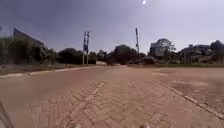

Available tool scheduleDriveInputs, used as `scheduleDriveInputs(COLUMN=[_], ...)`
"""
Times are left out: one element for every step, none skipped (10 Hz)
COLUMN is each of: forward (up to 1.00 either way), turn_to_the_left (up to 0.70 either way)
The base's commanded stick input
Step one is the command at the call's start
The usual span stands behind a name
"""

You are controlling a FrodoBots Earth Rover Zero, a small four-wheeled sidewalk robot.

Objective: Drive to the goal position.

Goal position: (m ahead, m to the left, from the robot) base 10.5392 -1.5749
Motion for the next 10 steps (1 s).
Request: scheduleDriveInputs(forward=[0.30,0.30,0.30,0.30,0.30,0.30,0.30,0.30,0.30,0.30], turn_to_the_left=[0.00,0.00,0.00,0.00,0.00,0.00,0.00,0.00,-0.75,-0.75])
